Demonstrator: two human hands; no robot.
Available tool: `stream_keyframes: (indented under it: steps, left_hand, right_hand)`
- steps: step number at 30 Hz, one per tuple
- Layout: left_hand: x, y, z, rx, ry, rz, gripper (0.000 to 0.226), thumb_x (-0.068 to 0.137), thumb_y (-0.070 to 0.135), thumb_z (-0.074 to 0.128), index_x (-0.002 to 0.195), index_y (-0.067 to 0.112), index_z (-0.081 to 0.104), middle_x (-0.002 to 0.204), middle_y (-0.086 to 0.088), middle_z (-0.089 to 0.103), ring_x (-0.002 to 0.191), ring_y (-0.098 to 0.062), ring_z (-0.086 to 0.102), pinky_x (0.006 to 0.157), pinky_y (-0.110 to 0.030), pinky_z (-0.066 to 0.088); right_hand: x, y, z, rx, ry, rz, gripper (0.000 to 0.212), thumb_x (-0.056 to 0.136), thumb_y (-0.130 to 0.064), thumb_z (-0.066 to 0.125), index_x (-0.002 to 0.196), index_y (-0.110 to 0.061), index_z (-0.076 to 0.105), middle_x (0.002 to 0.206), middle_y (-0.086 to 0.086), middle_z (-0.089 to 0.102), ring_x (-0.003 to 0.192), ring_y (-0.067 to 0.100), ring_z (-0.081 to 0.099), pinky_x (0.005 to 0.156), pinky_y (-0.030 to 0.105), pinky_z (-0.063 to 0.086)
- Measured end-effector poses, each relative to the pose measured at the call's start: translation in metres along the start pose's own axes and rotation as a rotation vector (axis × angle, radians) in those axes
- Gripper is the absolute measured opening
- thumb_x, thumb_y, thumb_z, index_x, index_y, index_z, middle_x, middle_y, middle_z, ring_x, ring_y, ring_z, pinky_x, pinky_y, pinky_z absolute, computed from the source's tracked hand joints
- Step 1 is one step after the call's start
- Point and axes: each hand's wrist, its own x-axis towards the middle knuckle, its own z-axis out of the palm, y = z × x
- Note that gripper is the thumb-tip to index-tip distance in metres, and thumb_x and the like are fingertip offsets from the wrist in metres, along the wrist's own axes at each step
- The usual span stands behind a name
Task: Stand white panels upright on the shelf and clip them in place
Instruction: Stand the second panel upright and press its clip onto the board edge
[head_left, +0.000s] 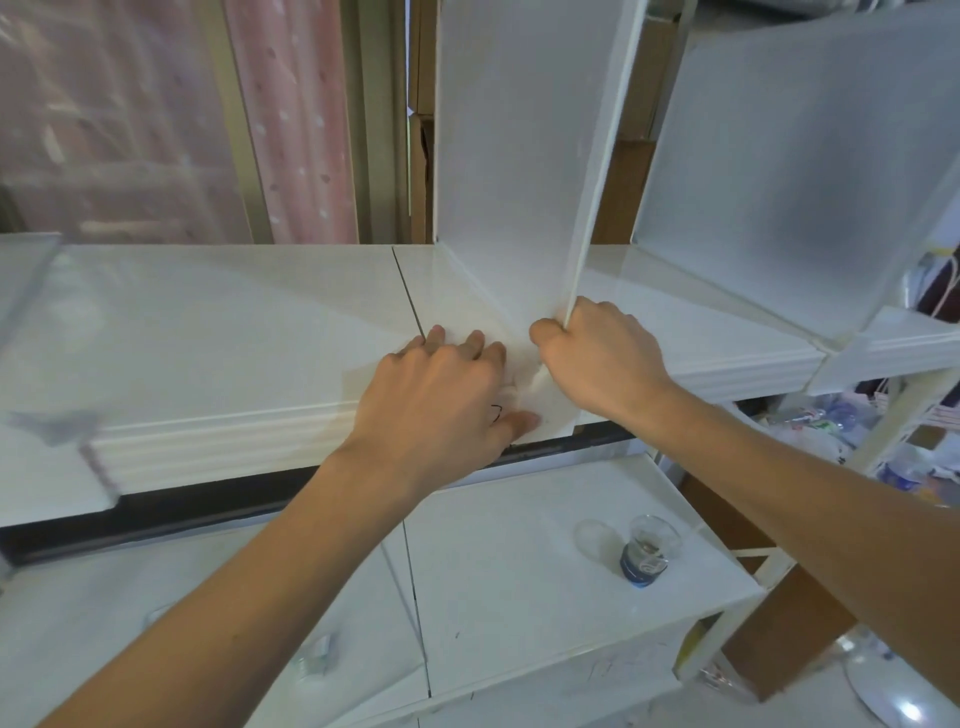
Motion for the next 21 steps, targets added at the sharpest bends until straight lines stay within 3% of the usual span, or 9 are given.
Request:
stream_keyframes:
  steps: [6, 10, 12, 14, 19, 21]
  left_hand:
    - [-0.002, -0.002, 0.002, 0.018, 0.053, 0.006, 0.06, 0.089, 0.076, 0.047, 0.115, 0.023, 0.06, 0.103, 0.004, 0.059, 0.102, -0.026, 0.061, 0.063, -0.035, 0.032]
    - [-0.001, -0.003, 0.005, 0.038, 0.078, 0.023, 0.062, 0.089, 0.077, 0.047, 0.114, 0.022, 0.06, 0.101, 0.003, 0.059, 0.098, -0.028, 0.061, 0.062, -0.035, 0.031]
    - [0.0, -0.004, 0.008, 0.063, 0.085, 0.031, 0.063, 0.088, 0.077, 0.045, 0.114, 0.022, 0.06, 0.103, 0.003, 0.061, 0.098, -0.028, 0.061, 0.06, -0.035, 0.03]
    - [0.0, -0.005, 0.01, 0.085, 0.084, 0.035, 0.063, 0.088, 0.078, 0.044, 0.113, 0.022, 0.06, 0.102, 0.003, 0.061, 0.098, -0.028, 0.061, 0.06, -0.035, 0.028]
    - [0.002, -0.005, 0.007, 0.091, 0.036, 0.036, 0.064, 0.088, 0.077, 0.045, 0.114, 0.021, 0.06, 0.104, 0.002, 0.062, 0.1, -0.03, 0.061, 0.06, -0.036, 0.031]
    - [-0.001, -0.011, -0.002, -0.015, -0.025, 0.07, 0.06, 0.089, 0.075, 0.05, 0.122, 0.026, 0.059, 0.111, 0.004, 0.064, 0.107, -0.03, 0.06, 0.067, -0.037, 0.043]
  right_hand:
    - [0.006, 0.005, 0.002, -0.028, -0.007, -0.043, 0.03, 0.096, -0.036, 0.046, 0.075, -0.016, 0.051, 0.076, 0.009, 0.051, 0.079, 0.037, 0.057, 0.069, 0.04, 0.043]
    - [0.012, 0.001, -0.019, 0.057, -0.054, -0.102, 0.041, 0.084, -0.047, 0.054, 0.079, -0.008, 0.066, 0.077, 0.011, 0.065, 0.071, 0.03, 0.066, 0.067, 0.042, 0.056]
    - [0.018, 0.0, -0.032, 0.1, -0.015, -0.156, 0.043, 0.092, -0.034, 0.058, 0.067, 0.001, 0.057, 0.062, 0.013, 0.055, 0.055, 0.023, 0.053, 0.057, 0.035, 0.043]
    - [0.017, -0.001, -0.035, 0.134, -0.029, -0.17, 0.039, 0.096, -0.023, 0.056, 0.063, -0.004, 0.047, 0.056, 0.008, 0.042, 0.048, 0.021, 0.04, 0.053, 0.033, 0.031]
    - [0.012, 0.003, -0.02, 0.134, 0.001, -0.104, 0.042, 0.099, -0.026, 0.047, 0.062, -0.013, 0.035, 0.061, 0.007, 0.037, 0.054, 0.026, 0.035, 0.055, 0.036, 0.027]
    - [0.006, 0.004, -0.02, 0.087, -0.022, -0.109, 0.042, 0.1, -0.031, 0.046, 0.062, -0.015, 0.038, 0.064, 0.007, 0.042, 0.059, 0.027, 0.042, 0.058, 0.036, 0.031]
